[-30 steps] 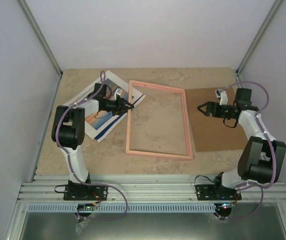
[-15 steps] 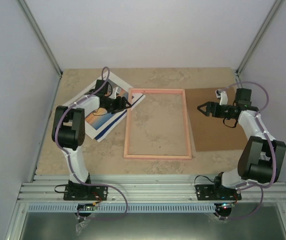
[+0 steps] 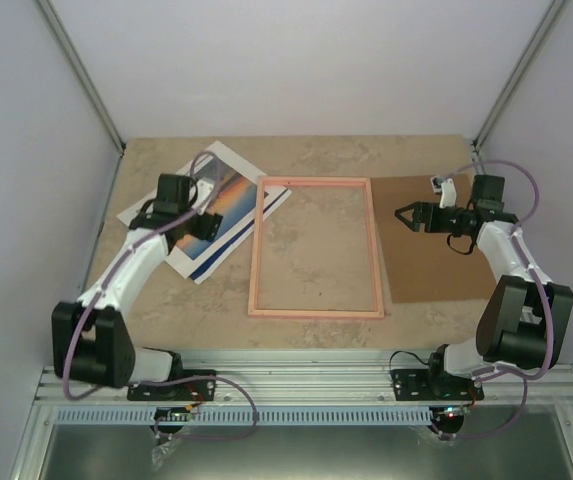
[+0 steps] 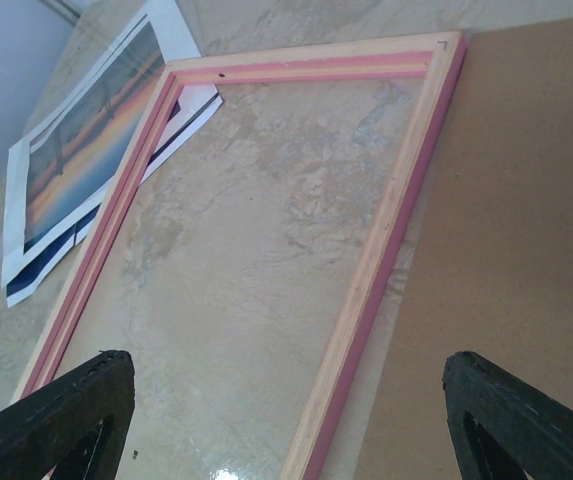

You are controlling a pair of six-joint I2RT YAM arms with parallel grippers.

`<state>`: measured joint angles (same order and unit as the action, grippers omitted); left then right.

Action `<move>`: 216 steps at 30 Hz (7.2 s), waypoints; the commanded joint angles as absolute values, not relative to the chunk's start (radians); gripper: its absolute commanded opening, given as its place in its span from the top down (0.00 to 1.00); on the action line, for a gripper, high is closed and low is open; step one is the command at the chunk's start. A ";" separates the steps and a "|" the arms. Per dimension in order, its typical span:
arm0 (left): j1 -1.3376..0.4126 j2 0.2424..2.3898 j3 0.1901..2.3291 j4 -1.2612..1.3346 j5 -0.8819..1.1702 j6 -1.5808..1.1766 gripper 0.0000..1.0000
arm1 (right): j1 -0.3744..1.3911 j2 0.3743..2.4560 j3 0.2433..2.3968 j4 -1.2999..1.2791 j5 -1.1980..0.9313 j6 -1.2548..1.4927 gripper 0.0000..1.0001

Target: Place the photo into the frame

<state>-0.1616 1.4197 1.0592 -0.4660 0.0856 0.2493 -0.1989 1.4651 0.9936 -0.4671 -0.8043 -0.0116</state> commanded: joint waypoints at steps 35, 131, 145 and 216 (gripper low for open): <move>-0.181 1.369 0.361 0.218 -0.536 1.041 0.24 | -0.160 1.461 0.973 -0.350 -0.817 -0.005 0.16; -0.619 1.289 1.596 -0.553 -0.673 0.755 1.00 | 0.748 1.533 1.741 -0.491 -0.107 -0.380 0.11; -0.646 1.312 1.624 -0.561 -0.692 0.735 1.00 | 0.758 1.538 1.714 -0.487 0.030 -0.457 0.54; -0.010 1.263 1.448 -0.573 0.311 -0.186 0.10 | 0.181 1.359 1.156 0.301 -0.973 0.914 1.00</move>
